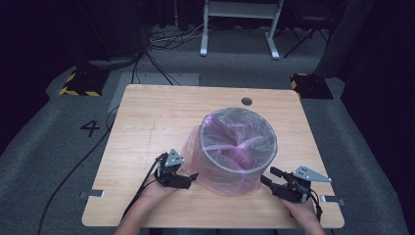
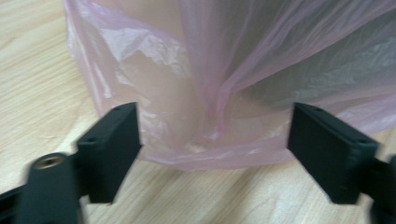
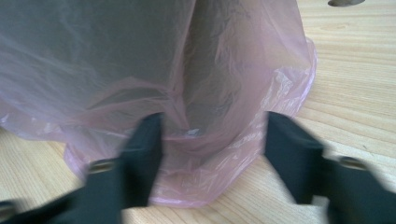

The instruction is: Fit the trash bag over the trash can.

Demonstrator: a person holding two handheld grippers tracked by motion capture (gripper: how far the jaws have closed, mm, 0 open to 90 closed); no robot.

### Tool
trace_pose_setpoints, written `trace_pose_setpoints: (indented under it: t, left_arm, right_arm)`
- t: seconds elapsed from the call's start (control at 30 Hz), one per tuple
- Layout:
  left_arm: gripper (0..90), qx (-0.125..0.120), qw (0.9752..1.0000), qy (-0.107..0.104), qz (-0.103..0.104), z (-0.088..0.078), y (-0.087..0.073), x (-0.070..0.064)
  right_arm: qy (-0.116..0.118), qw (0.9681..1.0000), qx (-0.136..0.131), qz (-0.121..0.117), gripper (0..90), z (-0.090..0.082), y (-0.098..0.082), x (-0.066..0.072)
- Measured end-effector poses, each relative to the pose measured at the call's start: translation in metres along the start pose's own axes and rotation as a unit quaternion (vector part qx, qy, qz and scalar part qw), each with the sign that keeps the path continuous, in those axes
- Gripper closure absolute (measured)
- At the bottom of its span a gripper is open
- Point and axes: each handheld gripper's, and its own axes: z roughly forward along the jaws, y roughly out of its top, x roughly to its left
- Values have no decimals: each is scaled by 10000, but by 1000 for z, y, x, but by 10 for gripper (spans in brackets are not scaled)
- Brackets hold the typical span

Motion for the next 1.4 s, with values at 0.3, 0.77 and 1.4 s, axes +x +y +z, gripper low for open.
trace_pose_setpoints:
  t: [0.3,0.77,1.4]
  left_arm:
    - [77,-303,9992,227,146,-15,-5,-5]
    - [70,-377,9982,473,-54,-40,-34,3]
    - [70,-336,9981,489,-147,-44,-52,4]
  right_arm:
    - [-307,9995,-100,39,113,-5,3,-4]
    - [-443,9985,-310,-127,123,-22,21,-9]
    - [-405,9961,-609,-491,114,-35,69,-4]
